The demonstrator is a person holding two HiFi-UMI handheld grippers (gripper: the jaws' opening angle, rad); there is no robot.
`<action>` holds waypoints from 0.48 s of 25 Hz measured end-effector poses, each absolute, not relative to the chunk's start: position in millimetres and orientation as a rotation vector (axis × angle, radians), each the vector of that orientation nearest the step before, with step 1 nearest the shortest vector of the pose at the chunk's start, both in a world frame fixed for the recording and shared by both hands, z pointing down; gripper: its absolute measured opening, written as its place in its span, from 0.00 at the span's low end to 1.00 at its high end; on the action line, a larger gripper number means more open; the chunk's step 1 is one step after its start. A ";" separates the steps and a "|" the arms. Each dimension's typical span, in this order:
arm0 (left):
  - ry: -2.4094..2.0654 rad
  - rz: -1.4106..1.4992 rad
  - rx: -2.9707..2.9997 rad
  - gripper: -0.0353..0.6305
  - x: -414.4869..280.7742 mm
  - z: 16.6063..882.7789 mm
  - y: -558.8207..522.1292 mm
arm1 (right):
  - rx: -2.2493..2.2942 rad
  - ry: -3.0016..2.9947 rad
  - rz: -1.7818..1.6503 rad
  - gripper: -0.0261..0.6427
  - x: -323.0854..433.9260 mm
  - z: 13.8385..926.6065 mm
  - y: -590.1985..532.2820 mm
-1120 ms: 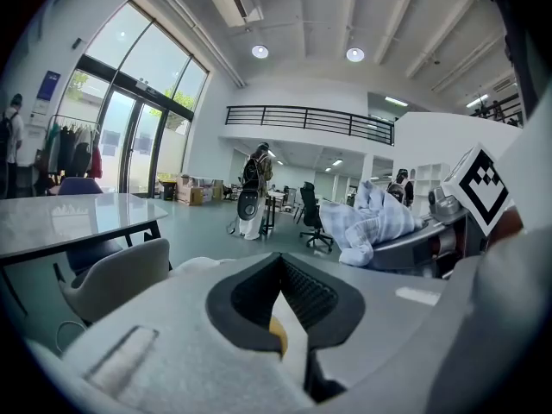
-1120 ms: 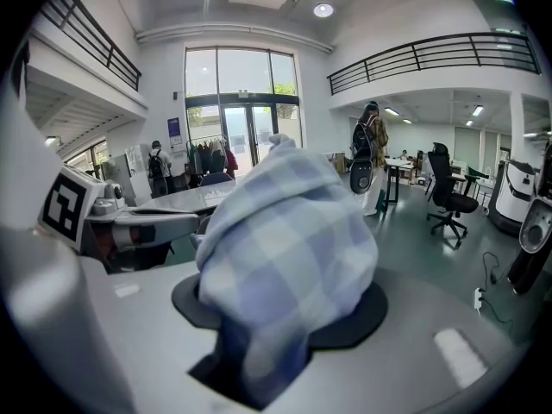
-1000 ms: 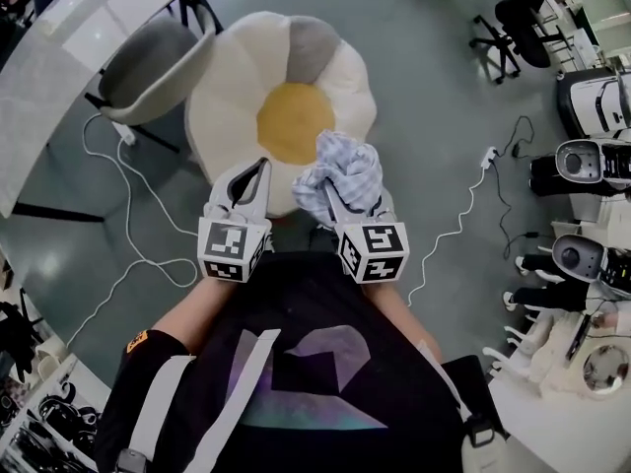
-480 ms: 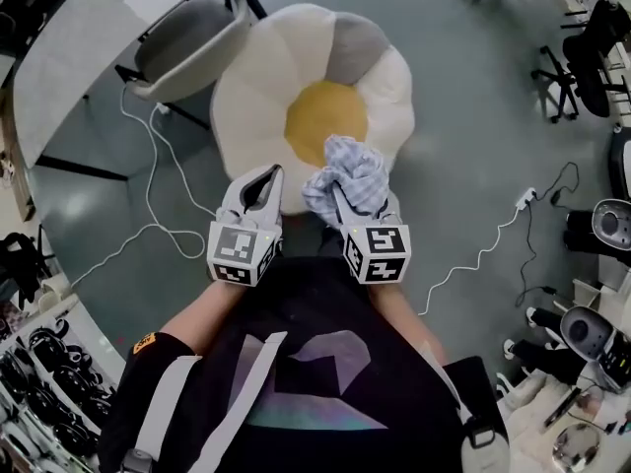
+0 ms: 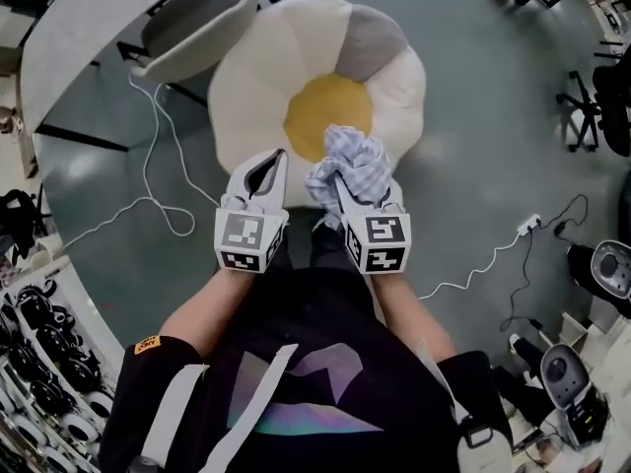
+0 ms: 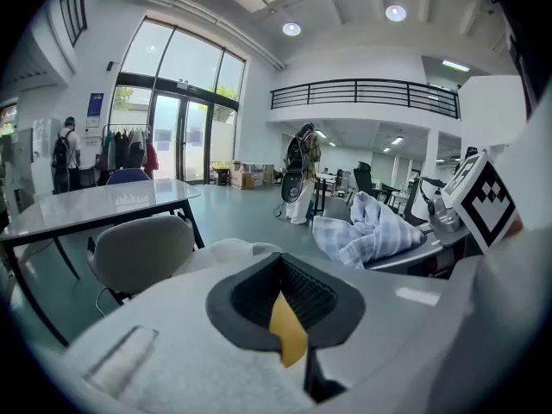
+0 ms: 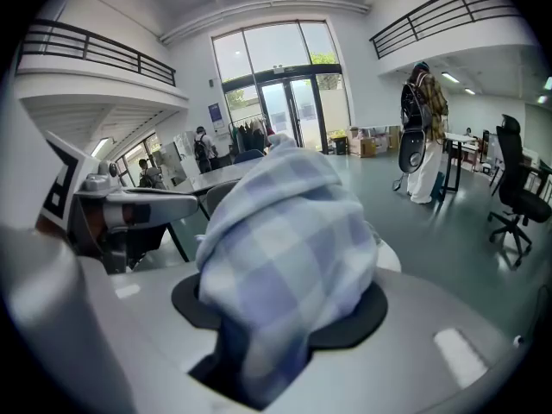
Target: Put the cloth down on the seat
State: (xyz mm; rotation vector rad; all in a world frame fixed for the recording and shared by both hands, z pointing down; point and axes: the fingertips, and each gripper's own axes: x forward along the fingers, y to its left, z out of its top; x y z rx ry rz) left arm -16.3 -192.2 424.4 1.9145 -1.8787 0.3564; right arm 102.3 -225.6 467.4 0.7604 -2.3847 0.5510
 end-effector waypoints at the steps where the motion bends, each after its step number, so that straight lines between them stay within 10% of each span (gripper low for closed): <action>1: -1.878 0.354 1.905 0.05 -18.4 429.7 -196.0 | 0.749 -2.378 0.541 0.38 99.5 474.0 -230.7; 12: -1.857 0.395 1.834 0.05 -40.6 528.3 -234.7 | 0.716 -2.273 0.544 0.38 79.3 567.2 -269.8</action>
